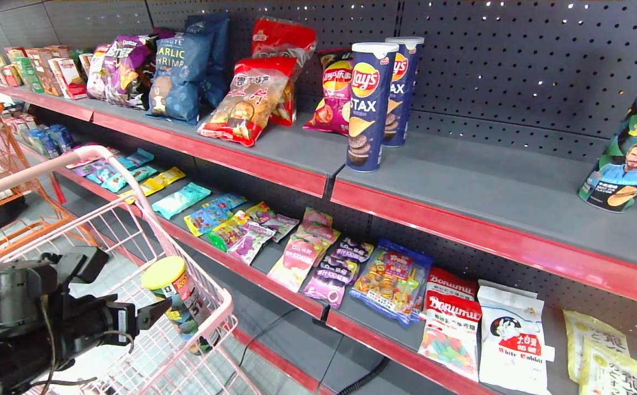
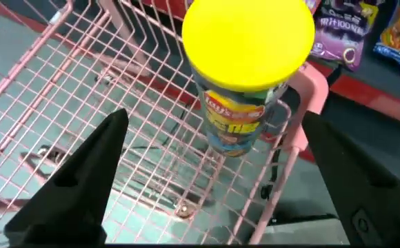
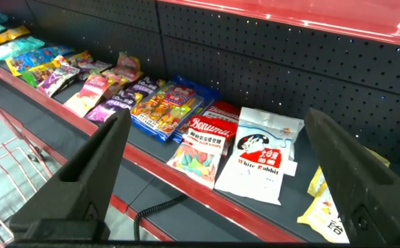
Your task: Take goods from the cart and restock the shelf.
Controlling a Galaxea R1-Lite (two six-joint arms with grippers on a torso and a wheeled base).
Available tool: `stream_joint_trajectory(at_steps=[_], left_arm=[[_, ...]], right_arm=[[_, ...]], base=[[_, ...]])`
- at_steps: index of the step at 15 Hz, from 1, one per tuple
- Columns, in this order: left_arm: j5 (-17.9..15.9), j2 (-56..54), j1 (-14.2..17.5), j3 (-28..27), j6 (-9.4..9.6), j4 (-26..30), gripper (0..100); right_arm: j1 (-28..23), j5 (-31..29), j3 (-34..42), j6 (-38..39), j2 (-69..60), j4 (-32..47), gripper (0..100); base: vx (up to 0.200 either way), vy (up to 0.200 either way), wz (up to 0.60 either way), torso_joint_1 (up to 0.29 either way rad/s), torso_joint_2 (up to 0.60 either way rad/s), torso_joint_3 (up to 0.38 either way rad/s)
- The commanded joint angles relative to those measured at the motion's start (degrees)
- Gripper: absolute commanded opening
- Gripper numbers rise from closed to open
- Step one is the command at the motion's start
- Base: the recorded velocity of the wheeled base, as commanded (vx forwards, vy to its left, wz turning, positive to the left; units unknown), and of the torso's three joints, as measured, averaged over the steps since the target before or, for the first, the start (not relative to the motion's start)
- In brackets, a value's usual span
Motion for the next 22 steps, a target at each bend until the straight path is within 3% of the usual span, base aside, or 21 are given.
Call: stream_joint_trajectory(at_steps=[1,5,7,10,14,15,18,22], left_arm=[[-0.4,8.5,-0.2,0.5,0.22,-4.6,100],[-1.0,16.6,-0.8,0.3,0.57,-16.2,100],[-2.6,19.5,-1.5,0.2,2.77,-20.3,100],[-2.9,22.7,-3.6,-0.8,3.65,-24.0,100],[-2.4,26.9,-3.7,-3.6,3.74,-29.6,100],[-2.4,26.8,-3.7,-3.2,3.74,-29.6,0],[-2.5,24.2,-3.6,-0.8,3.56,-30.4,0],[-2.5,9.2,-3.5,3.4,3.38,-29.3,0]], right_arm=[[0.0,0.1,0.0,0.0,0.0,0.0,100],[0.0,0.1,0.0,0.0,0.0,0.0,100],[0.0,0.1,0.0,0.0,0.0,0.0,100],[0.0,0.1,0.0,0.0,0.0,0.0,100],[0.0,0.1,0.0,0.0,0.0,0.0,100],[0.0,0.1,0.0,0.1,0.0,0.0,100],[0.0,0.1,0.0,0.1,0.0,0.0,100],[0.0,0.2,0.1,0.1,0.0,0.0,100]], base=[[0.000,0.000,0.00,0.000,0.00,0.000],[0.000,0.000,0.00,0.000,0.00,0.000],[0.000,0.000,0.00,0.000,0.00,0.000],[0.000,0.000,0.00,0.000,0.00,0.000],[0.000,0.000,0.00,0.000,0.00,0.000],[0.000,0.000,0.00,0.000,0.00,0.000],[0.000,0.000,0.00,0.000,0.00,0.000],[0.000,0.000,0.00,0.000,0.00,0.000]])
